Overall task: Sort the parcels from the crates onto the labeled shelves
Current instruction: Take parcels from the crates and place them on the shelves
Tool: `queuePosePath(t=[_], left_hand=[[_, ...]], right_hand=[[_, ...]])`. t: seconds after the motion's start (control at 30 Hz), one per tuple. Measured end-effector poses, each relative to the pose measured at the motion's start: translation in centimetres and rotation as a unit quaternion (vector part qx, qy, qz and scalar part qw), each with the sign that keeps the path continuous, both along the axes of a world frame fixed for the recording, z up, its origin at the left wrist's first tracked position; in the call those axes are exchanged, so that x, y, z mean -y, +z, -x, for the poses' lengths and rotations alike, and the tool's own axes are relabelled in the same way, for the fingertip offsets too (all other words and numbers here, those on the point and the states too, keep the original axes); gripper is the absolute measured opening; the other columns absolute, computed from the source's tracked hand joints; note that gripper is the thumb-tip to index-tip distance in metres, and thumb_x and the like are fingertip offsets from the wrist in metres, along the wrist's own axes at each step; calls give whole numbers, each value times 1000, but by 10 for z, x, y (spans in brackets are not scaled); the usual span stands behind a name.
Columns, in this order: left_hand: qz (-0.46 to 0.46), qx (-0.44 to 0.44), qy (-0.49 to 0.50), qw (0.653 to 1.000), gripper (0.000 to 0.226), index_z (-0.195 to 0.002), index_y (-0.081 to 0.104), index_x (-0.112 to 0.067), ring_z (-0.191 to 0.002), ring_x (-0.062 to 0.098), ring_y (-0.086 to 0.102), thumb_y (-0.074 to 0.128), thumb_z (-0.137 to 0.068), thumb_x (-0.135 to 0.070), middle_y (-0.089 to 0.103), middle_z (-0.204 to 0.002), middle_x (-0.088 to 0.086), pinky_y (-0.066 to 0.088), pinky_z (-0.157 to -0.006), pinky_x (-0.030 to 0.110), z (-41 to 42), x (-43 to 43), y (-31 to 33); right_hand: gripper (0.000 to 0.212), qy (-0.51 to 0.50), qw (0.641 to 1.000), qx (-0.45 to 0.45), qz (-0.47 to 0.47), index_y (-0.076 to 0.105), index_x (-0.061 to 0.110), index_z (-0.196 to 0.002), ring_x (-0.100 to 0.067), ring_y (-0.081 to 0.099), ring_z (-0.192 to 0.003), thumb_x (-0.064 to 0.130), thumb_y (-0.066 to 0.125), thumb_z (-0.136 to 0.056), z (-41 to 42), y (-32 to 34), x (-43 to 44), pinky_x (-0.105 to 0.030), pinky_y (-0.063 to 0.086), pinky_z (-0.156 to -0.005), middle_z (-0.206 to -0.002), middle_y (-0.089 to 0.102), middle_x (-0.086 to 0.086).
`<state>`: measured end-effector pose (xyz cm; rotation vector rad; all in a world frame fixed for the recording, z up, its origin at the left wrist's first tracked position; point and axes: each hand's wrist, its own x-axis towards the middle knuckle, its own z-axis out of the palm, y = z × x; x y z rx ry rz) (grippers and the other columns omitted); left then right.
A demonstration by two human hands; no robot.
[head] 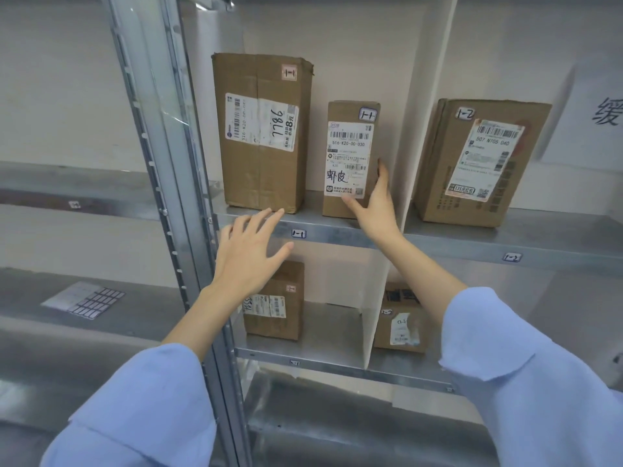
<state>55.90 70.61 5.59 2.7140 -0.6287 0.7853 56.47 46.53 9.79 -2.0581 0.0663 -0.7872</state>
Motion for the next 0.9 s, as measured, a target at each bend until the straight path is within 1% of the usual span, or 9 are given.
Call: queuePosePath(t=[0.03,0.13,0.2,0.3,0.37,0.53,0.63,0.77,0.9], left_hand=[[0,0,3,1000,64,-151,30,-32,-138,24,33,33,-95,-61,36,-155,-3,24,-110,45,3,0,-1],[-7,-2,19,1000,69,-151,31,-32,-138,24,33,26,-90,-64,37,-154,-4,25,-109,45,12,3,-4],[-7,2,28,1000,70,-151,30,-33,-138,25,32,25,-89,-65,36,-155,-4,25,-109,45,21,7,-4],[4,12,34,999,69,-151,30,-33,-139,27,31,25,-90,-64,34,-156,-3,23,-109,45,42,22,-1],[17,14,32,999,68,-152,29,-33,-140,28,28,27,-91,-63,31,-158,-2,21,-110,45,59,38,2],[21,17,-3,1000,67,-152,26,-34,-140,30,25,27,-92,-64,27,-159,-1,21,-111,49,111,105,7],[8,17,-39,999,70,-153,26,-34,-139,30,26,27,-90,-64,28,-159,0,22,-111,49,150,159,5],[-9,8,-103,995,68,-154,22,-35,-142,30,23,31,-94,-65,24,-161,0,19,-112,47,206,249,0],[-24,3,-186,982,78,-153,26,-32,-139,32,29,20,-85,-70,28,-160,2,23,-107,46,270,350,-4]], right_hand=[[89,-11,1000,12,27,6,15,-157,-17,27,-143,20,68,-93,5,-2,-2,-14,20,-103,-161,22,-3],[86,-42,989,43,134,7,25,-158,-20,22,-148,26,64,-95,22,-13,-5,-34,31,-110,-163,17,-2],[81,-47,977,35,206,8,30,-158,-21,16,-150,34,60,-97,37,-19,-5,-41,33,-111,-165,13,-1],[74,-50,955,11,292,7,33,-158,-24,13,-151,49,49,-98,66,-26,1,-45,38,-111,-165,10,1],[72,-64,944,-9,323,7,35,-157,-25,12,-151,55,43,-99,90,-26,12,-44,37,-110,-165,11,1],[71,-120,921,-49,367,7,35,-157,-27,12,-151,61,35,-98,162,-26,70,-44,32,-112,-165,12,0],[71,-153,913,-91,367,6,35,-157,-27,9,-151,62,35,-98,215,-29,122,-46,28,-113,-166,9,0],[72,-206,899,-149,357,6,35,-157,-27,7,-152,63,35,-97,300,-37,204,-47,26,-116,-166,6,1],[73,-276,877,-199,339,4,34,-158,-28,5,-152,62,35,-98,394,-44,289,-47,25,-115,-166,4,0]])
